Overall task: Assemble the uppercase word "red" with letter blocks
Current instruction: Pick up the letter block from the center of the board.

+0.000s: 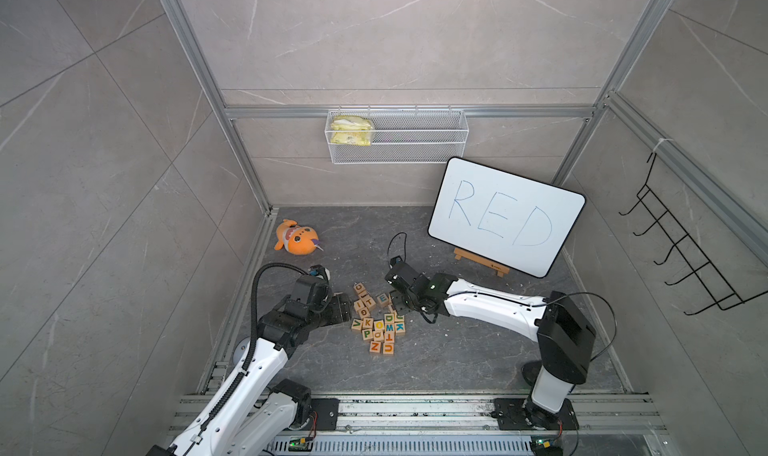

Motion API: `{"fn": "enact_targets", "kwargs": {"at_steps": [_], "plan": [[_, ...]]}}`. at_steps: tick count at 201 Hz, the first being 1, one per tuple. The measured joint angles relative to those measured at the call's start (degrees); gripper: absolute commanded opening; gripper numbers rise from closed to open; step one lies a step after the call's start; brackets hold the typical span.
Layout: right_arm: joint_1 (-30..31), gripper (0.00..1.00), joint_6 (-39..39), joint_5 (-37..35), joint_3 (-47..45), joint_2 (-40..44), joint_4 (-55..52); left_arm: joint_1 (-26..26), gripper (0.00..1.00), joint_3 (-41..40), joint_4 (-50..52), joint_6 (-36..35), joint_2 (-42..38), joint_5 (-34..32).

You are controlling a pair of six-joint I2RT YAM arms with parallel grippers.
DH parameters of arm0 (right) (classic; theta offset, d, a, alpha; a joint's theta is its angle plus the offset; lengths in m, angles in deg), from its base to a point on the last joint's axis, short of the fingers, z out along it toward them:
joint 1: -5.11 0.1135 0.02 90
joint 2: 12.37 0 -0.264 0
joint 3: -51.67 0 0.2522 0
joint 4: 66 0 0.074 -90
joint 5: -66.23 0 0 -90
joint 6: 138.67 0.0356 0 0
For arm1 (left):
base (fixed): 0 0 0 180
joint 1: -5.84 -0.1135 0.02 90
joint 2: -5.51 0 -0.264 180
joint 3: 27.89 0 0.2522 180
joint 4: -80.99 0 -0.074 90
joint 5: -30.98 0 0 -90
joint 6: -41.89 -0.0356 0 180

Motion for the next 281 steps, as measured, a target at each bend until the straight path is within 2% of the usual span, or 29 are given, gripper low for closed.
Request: {"fn": "enact_targets", "kwargs": {"at_steps": [50,88,281], "plan": [[0.09,0.47,-3.85,2.73,9.90,-11.10,1.16,-0.33,0.78,0.02,0.20,0.04,0.11,0.42],[0.09,0.44,-5.55,3.10,14.29,-15.80,0.26,-0.37,0.78,0.02,0.44,0.07,0.13,0.59],[-0.46,0.41,-7.21,1.81,17.29,-20.48,-3.23,-0.59,0.78,0.02,0.44,0.07,0.11,0.61]]}}
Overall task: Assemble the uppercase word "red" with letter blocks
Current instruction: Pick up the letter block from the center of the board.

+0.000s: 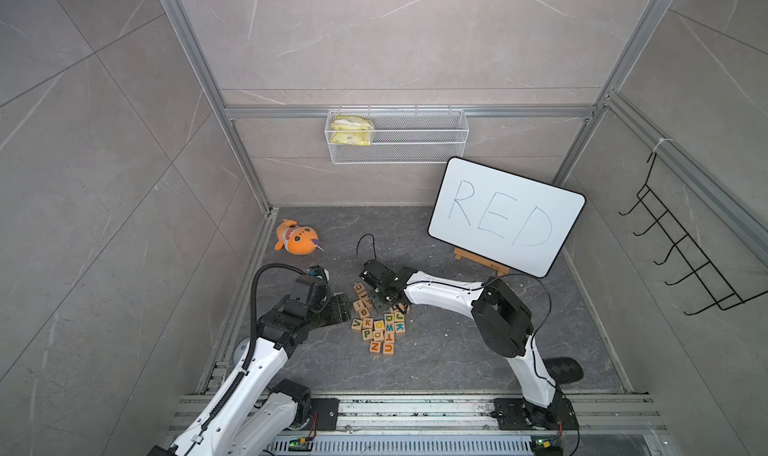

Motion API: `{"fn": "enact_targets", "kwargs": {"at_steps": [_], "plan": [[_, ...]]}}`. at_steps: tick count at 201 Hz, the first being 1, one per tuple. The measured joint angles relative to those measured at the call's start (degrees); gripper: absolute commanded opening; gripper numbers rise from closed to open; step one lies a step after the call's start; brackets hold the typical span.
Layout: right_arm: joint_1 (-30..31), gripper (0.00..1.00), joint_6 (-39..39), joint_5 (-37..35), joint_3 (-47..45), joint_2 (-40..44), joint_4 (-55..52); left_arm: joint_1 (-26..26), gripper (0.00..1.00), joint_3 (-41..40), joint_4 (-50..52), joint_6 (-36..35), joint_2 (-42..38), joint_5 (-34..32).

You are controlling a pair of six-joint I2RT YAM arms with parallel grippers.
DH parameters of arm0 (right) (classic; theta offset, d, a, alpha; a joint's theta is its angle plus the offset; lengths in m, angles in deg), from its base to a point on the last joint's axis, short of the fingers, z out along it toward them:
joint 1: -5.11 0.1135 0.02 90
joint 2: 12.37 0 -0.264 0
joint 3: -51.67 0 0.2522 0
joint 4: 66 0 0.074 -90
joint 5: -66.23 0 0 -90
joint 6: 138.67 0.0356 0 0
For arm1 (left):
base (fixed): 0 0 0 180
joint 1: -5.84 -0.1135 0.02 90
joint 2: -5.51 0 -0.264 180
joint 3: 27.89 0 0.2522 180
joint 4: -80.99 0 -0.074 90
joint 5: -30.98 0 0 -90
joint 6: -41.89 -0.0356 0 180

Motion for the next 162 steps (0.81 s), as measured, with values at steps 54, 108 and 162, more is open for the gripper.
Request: {"fn": "enact_targets", "kwargs": {"at_steps": [54,108,162], "plan": [[0.00,0.35,0.04,-0.02,1.44,-1.05,-0.68,-0.11,0.78,0.00,0.00,0.00,0.00,0.00],[0.00,0.33,0.26,-0.04,2.40,-1.55,-1.46,-0.11,0.78,0.00,0.00,0.00,0.00,0.04],[0.02,0.26,1.57,-0.22,3.10,-1.73,-2.78,-0.26,0.78,0.00,-0.02,0.00,0.00,0.17]]}}
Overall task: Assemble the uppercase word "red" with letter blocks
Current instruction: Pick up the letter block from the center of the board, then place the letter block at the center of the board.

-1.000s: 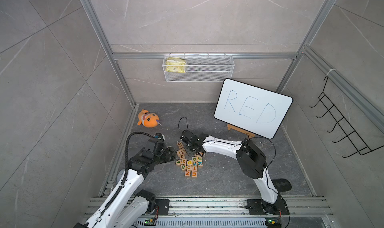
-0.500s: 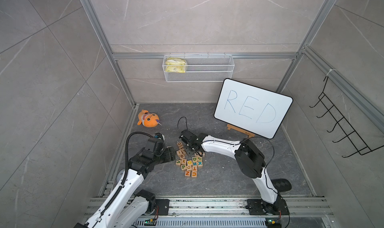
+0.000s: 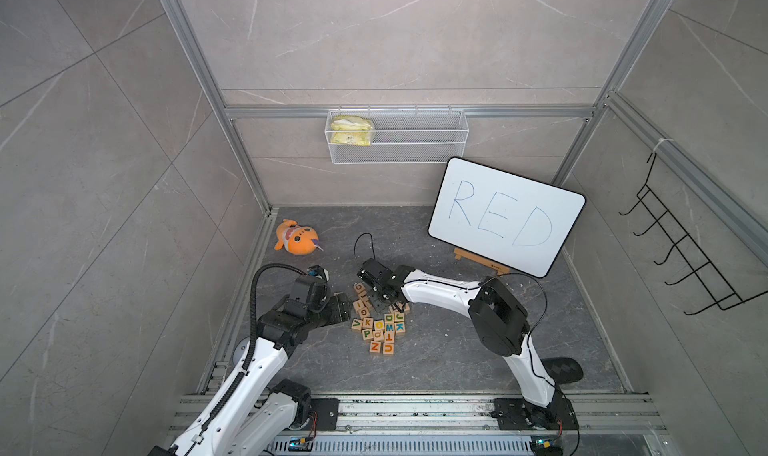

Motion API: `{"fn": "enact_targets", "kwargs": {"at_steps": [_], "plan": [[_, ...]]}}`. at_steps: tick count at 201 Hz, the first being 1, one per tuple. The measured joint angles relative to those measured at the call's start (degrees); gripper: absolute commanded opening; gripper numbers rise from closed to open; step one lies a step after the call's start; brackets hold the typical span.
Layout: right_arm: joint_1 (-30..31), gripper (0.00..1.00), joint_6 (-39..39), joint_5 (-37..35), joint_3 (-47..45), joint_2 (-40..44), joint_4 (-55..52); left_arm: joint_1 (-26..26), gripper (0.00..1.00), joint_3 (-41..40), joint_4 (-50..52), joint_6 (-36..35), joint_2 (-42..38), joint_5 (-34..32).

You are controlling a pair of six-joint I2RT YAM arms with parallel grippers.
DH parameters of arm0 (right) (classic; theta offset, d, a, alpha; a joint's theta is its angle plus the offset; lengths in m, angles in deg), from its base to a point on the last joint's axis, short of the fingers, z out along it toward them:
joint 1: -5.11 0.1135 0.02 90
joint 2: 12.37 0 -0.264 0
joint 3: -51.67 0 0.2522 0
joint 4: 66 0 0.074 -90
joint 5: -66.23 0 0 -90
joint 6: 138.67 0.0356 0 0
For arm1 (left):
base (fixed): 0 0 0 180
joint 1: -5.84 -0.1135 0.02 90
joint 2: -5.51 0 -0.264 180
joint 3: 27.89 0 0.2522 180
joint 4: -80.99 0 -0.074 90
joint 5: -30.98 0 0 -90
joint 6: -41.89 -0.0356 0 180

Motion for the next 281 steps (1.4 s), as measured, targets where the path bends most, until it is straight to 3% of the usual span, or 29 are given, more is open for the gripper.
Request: {"fn": "enact_targets", "kwargs": {"at_steps": [50,95,123,152,181,212,281], "plan": [[0.02,0.25,3.69,-0.02,-2.36,4.07,-0.59,-0.11,0.78,0.00,0.00,0.00,-0.31,0.15],[0.33,0.25,7.85,-3.74,-12.13,23.82,1.51,-0.28,0.74,0.00,0.00,0.11,-0.42,0.72],[0.37,0.25,11.28,-10.80,-19.47,36.83,0.15,-0.37,0.68,0.00,-0.07,0.42,-0.28,2.45],[-0.96,0.25,15.61,-17.64,-27.36,43.36,-4.76,-0.37,0.61,0.00,-1.31,0.81,0.92,8.04],[-6.99,0.25,18.38,-18.75,-37.03,45.53,-7.26,-0.07,0.61,-0.07,-4.68,1.31,1.44,15.04],[-14.38,0.25,19.34,-17.20,-44.00,45.62,-6.19,0.42,0.61,-0.59,-6.54,1.46,0.42,16.35],[-18.03,0.25,19.30,-11.23,-45.09,36.59,3.56,0.46,0.65,-1.88,-7.63,1.44,-0.96,16.31]]}}
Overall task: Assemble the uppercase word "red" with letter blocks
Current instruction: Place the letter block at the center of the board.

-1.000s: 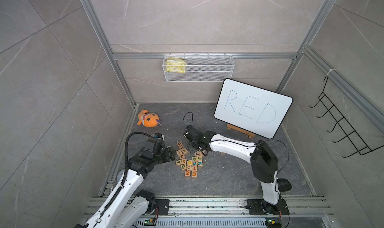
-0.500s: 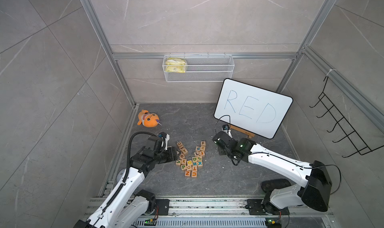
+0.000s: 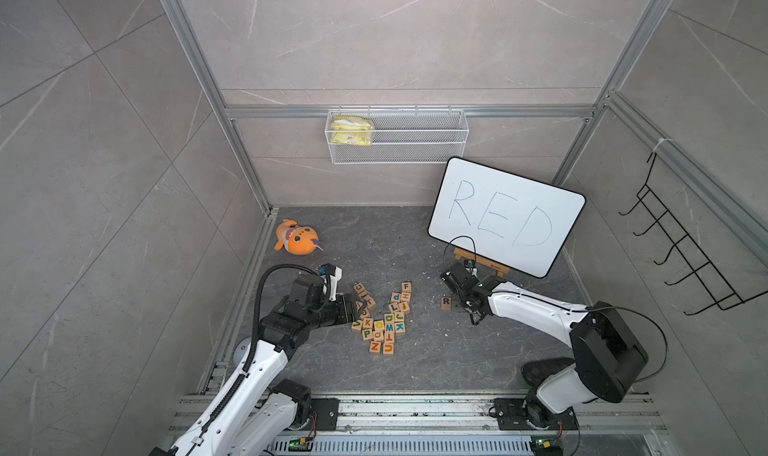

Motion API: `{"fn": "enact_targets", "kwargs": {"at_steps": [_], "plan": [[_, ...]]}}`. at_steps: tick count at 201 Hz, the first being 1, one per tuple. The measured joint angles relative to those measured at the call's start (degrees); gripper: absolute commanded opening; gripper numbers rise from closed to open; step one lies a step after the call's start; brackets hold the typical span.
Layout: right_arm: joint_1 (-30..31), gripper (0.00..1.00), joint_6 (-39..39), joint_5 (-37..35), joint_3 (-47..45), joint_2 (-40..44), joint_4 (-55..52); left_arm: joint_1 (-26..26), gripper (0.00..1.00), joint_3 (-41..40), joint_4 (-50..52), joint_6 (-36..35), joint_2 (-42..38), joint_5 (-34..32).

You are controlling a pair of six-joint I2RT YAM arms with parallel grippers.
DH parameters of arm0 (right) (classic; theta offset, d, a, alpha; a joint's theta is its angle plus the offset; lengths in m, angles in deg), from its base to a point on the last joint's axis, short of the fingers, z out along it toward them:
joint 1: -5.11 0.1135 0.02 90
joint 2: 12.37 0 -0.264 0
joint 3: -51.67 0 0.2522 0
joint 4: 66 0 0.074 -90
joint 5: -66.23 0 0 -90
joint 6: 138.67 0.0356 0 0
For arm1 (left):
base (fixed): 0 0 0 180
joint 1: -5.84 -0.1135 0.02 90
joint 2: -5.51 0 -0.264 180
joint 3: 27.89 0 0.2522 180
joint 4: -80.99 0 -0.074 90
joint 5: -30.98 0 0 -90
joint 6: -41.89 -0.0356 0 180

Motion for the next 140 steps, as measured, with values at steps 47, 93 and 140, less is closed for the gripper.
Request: {"fn": "enact_targets", "kwargs": {"at_steps": [47,93,140], "plan": [[-1.20,0.26,0.00,1.79,-0.02,-1.97,3.21,0.09,0.67,-0.20,-0.20,0.00,-0.02,-0.02],[-1.60,0.27,-0.66,2.86,-0.39,-3.13,4.90,0.09,0.67,-0.20,-0.20,0.00,-0.02,-0.04],[-1.92,0.27,-1.81,3.45,-0.76,-4.28,5.64,0.09,0.67,-0.20,-0.20,0.00,-0.04,-0.07]]}}
